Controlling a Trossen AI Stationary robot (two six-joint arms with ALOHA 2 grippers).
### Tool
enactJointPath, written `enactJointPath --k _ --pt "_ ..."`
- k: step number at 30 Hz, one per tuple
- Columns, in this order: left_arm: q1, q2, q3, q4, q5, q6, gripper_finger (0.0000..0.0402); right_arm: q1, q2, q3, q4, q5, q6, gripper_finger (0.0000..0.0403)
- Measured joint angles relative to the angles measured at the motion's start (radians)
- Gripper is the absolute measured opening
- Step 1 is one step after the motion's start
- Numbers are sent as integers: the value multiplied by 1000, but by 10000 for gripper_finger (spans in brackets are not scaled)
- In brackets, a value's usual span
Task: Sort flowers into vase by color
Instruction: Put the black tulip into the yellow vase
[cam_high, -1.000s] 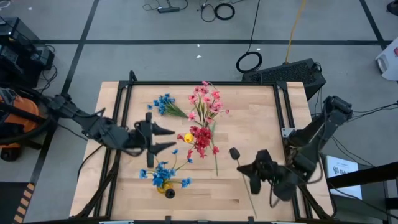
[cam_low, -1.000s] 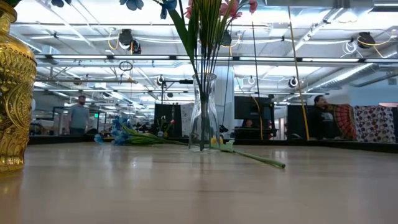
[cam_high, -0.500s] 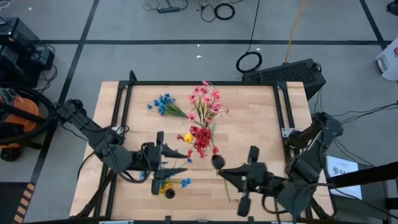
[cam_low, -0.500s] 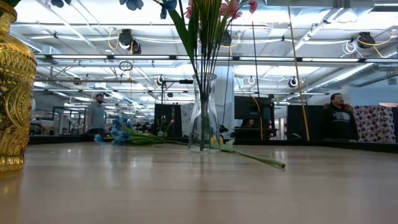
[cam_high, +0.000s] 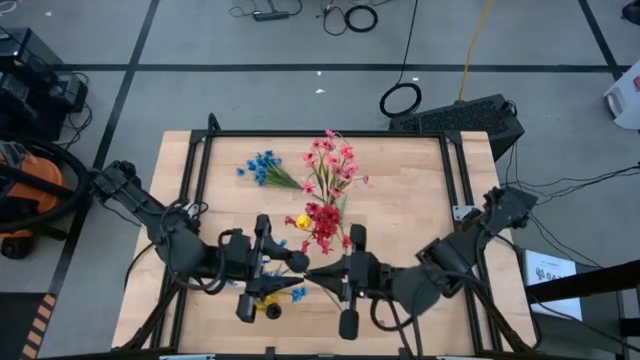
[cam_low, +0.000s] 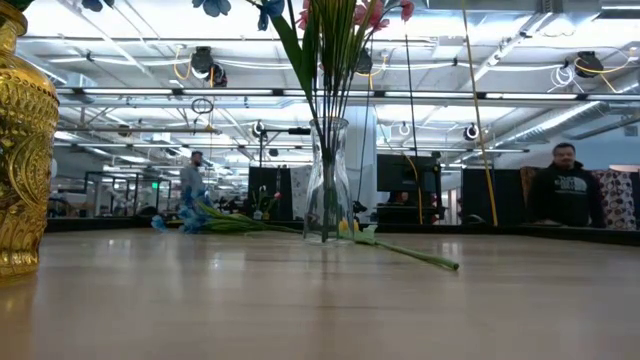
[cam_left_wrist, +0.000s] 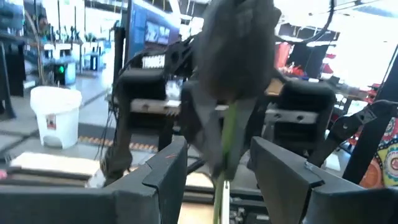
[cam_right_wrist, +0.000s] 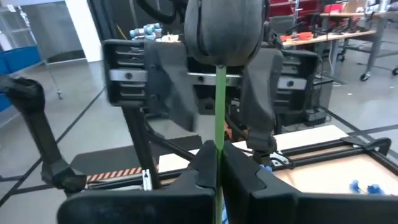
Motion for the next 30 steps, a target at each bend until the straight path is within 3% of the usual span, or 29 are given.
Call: enactJointPath --k 14,26,30 --pt "27 0 0 58 5 33 171 -58 0 0 -23 -71 -1 0" --pt "30 0 0 52 36 33 18 -58 0 0 -22 -71 -13 0" --pt "31 0 0 52 40 35 12 -58 0 0 -21 -72 -14 7"
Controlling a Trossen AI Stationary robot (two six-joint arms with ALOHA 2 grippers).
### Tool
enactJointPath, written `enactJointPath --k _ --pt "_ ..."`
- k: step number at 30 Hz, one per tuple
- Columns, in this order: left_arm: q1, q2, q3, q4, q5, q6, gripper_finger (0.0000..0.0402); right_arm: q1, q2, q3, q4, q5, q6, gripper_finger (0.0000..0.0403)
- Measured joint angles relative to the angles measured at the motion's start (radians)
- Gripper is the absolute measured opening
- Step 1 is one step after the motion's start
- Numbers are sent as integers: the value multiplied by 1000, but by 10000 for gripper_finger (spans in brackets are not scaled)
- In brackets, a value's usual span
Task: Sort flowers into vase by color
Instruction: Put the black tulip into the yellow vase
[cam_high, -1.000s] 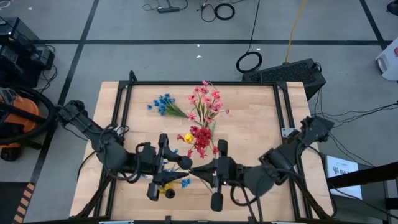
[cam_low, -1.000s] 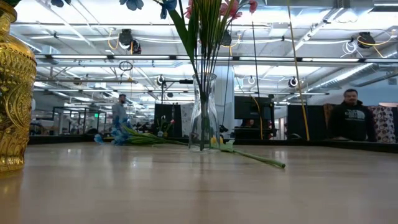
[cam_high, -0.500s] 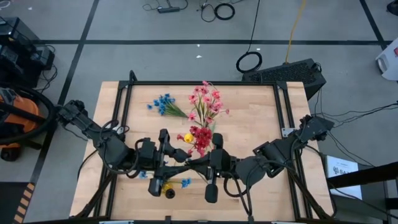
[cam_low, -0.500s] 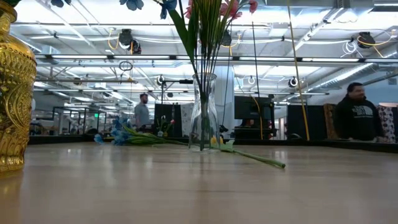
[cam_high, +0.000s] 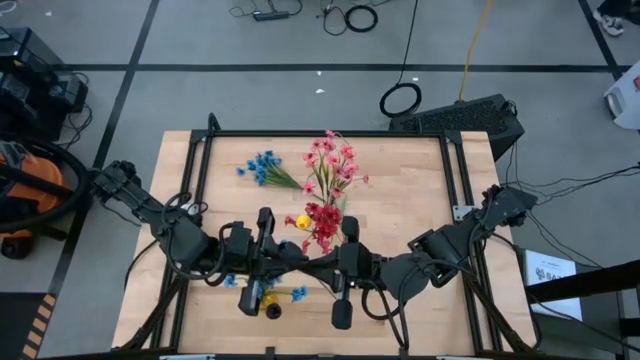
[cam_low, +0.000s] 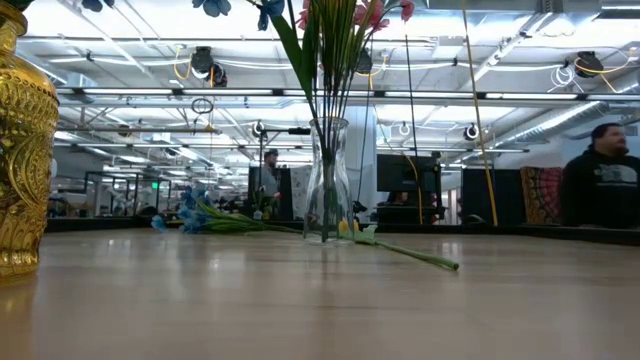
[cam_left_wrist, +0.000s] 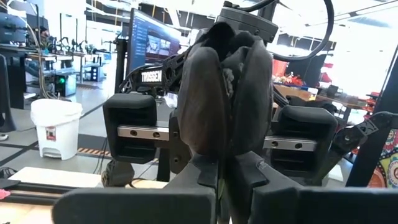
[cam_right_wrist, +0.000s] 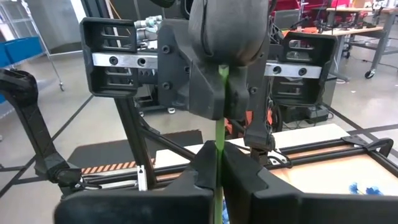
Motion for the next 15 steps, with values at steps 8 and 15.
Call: enactJointPath --k 8,15 --pt "-1 -1 0 -4 2 7 12 -1 0 0 -2 5 -5 56" --pt "-4 -76 0 -135 5 25 12 -1 -55 -2 -110 8 6 123"
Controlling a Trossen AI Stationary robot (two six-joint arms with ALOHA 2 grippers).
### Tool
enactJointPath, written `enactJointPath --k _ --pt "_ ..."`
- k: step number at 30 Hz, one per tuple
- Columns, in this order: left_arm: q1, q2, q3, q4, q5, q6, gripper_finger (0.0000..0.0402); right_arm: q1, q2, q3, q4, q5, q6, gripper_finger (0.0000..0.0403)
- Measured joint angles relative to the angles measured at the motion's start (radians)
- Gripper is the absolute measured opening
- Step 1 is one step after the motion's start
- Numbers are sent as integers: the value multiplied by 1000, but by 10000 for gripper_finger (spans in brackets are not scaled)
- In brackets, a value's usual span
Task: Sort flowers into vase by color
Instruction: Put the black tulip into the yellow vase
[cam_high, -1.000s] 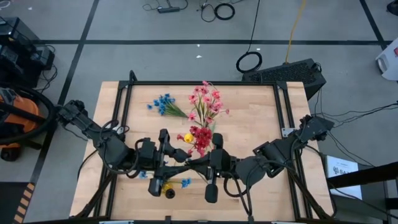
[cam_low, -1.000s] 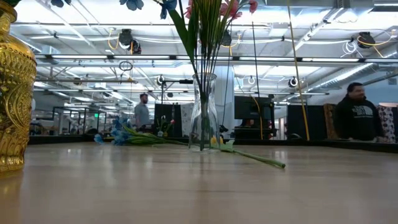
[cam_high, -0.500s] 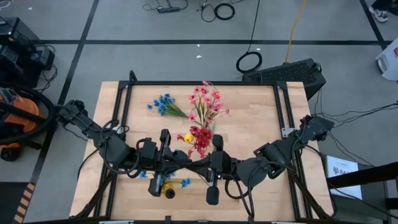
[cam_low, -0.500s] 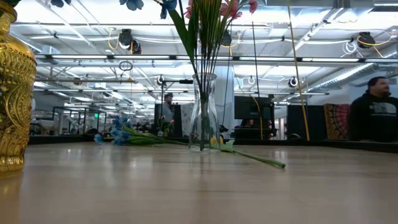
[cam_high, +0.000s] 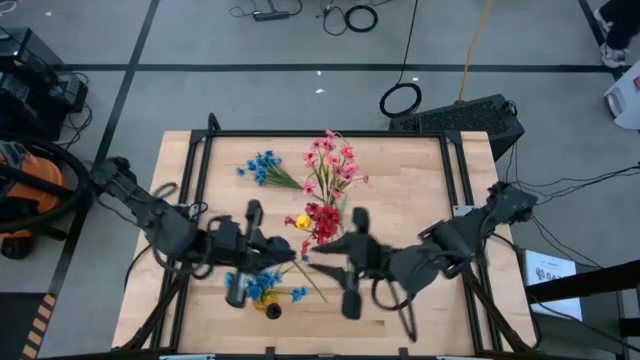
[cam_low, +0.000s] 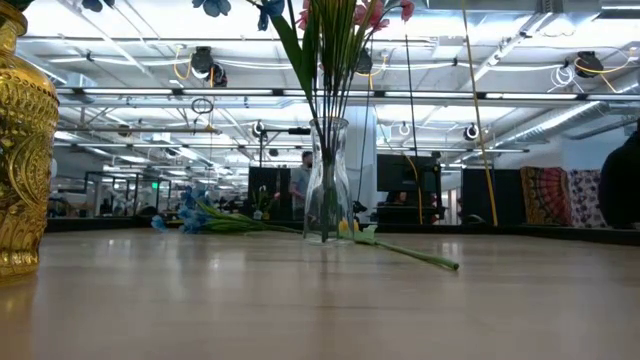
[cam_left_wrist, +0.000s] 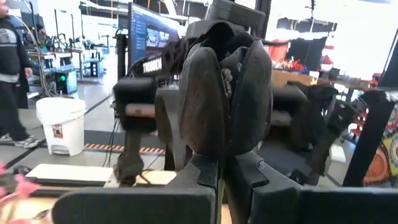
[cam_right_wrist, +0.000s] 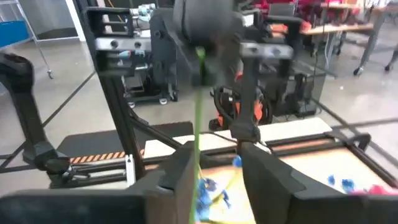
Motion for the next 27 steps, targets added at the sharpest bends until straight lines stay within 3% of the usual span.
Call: enactJointPath --k 4,15,21,27 --pt "-33 -84 0 -114 -27 -19 12 20 -68 1 -175 1 148 142" --pt "-163 -305 0 -282 -270 -54 11 125 -102 1 -603 101 529 146" --pt "-196 -377 0 -286 -343 6 11 159 -99 1 -653 134 661 146" --pt "-212 -429 0 -323 -322 0 11 191 -94 1 -654 167 770 146"
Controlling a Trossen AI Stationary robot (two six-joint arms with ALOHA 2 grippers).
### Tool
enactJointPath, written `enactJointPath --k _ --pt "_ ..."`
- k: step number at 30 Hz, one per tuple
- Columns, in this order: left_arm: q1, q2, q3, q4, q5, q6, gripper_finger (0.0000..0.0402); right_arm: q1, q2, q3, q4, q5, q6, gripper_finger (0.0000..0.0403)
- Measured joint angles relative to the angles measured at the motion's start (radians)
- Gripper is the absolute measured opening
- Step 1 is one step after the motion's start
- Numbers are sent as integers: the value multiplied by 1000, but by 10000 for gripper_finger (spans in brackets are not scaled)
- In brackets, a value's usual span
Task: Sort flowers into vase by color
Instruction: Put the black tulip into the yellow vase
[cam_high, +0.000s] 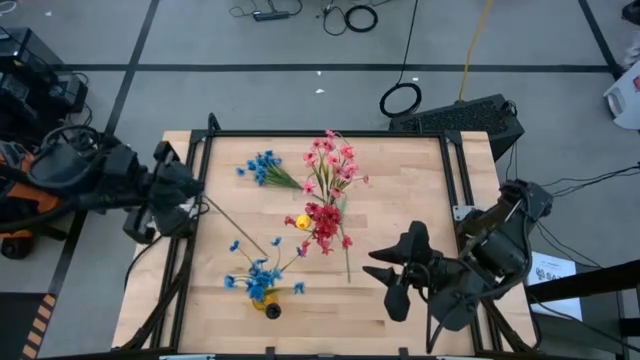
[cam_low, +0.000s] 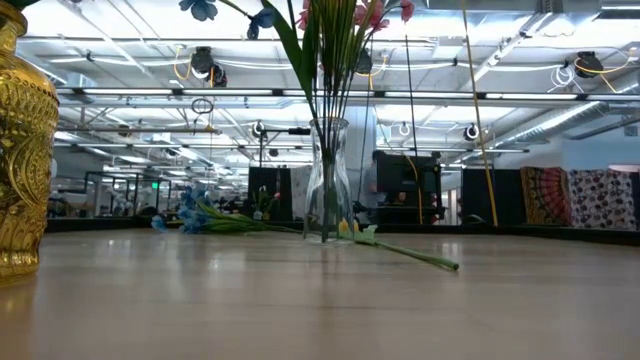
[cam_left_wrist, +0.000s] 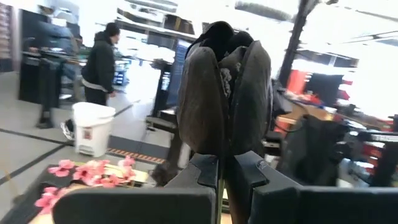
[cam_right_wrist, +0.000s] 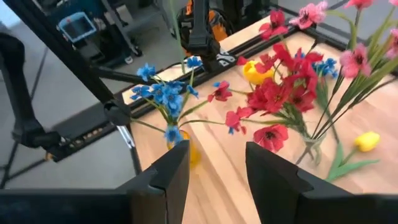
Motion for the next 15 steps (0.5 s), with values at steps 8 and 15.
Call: enactJointPath --k 8,15 --pt "-170 -47 34 -86 -22 -2 11 42 40 -51 0 73 247 136" --pt "-305 -45 105 -175 -69 -2 11 47 129 -63 3 66 446 118"
